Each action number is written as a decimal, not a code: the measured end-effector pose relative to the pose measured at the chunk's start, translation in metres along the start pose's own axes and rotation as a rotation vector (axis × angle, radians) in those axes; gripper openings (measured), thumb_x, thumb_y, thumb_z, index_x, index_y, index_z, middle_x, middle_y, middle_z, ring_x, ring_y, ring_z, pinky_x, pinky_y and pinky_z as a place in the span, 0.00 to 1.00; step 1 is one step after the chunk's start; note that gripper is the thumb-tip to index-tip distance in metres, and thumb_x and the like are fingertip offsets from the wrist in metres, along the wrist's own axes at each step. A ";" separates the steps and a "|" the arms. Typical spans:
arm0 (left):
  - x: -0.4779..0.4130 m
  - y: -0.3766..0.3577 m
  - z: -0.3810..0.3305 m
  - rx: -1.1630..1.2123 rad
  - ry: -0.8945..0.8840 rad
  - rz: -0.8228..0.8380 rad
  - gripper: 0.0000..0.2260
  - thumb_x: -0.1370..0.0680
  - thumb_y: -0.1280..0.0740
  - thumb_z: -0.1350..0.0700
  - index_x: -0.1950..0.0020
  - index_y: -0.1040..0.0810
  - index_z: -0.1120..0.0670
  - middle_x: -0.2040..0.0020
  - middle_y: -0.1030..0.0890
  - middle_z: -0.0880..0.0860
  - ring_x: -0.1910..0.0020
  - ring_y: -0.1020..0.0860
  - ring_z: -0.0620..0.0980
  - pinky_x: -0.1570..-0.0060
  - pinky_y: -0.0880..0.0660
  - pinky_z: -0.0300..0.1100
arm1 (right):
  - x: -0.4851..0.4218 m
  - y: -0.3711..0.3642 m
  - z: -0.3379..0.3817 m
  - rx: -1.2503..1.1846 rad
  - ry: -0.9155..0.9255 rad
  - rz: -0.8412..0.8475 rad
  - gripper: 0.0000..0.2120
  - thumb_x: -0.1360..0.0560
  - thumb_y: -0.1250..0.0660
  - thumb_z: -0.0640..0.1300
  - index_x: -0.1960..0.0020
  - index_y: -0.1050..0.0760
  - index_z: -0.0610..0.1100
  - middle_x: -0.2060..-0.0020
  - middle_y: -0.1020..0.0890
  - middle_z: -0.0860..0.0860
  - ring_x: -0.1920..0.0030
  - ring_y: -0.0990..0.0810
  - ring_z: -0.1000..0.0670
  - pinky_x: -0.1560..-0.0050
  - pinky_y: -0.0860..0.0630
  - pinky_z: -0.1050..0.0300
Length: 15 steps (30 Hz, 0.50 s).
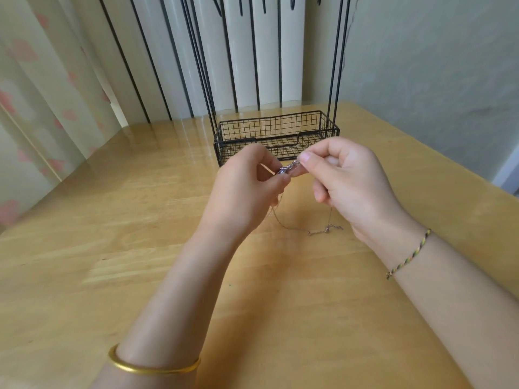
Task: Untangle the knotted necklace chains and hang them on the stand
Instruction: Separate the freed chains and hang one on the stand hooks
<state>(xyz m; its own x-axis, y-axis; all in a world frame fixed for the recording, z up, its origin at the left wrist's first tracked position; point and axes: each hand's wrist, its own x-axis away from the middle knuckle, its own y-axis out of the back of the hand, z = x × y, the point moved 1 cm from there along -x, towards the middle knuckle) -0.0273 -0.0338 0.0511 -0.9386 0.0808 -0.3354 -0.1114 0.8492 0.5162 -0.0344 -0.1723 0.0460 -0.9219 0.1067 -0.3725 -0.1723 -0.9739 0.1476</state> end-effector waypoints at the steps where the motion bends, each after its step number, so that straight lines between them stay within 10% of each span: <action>1: 0.000 0.000 0.000 -0.035 -0.027 -0.015 0.04 0.26 0.30 0.58 0.55 0.25 0.54 0.66 0.19 0.51 0.70 0.21 0.47 0.63 0.21 0.47 | 0.000 0.000 0.000 -0.001 -0.001 -0.001 0.06 0.23 0.37 0.39 0.55 0.25 0.37 0.71 0.18 0.54 0.79 0.32 0.55 0.76 0.36 0.70; 10: 0.002 0.001 -0.003 -0.225 -0.110 -0.089 0.07 0.26 0.33 0.56 0.50 0.21 0.48 0.68 0.23 0.47 0.69 0.27 0.44 0.69 0.32 0.38 | 0.001 0.001 0.002 -0.021 -0.040 -0.011 0.05 0.22 0.38 0.39 0.55 0.26 0.39 0.74 0.22 0.52 0.79 0.33 0.55 0.77 0.36 0.69; 15: 0.003 0.004 -0.009 0.046 0.046 0.160 0.07 0.25 0.31 0.51 0.49 0.22 0.51 0.70 0.19 0.52 0.74 0.28 0.45 0.71 0.29 0.37 | 0.000 0.004 0.003 -0.044 -0.060 -0.026 0.05 0.24 0.36 0.39 0.55 0.24 0.39 0.74 0.26 0.50 0.79 0.34 0.57 0.78 0.36 0.68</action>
<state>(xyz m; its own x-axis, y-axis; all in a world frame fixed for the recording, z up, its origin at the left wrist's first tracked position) -0.0332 -0.0348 0.0594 -0.9571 0.1939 -0.2151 0.0547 0.8504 0.5232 -0.0360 -0.1753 0.0489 -0.9365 0.1430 -0.3202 -0.1828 -0.9783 0.0978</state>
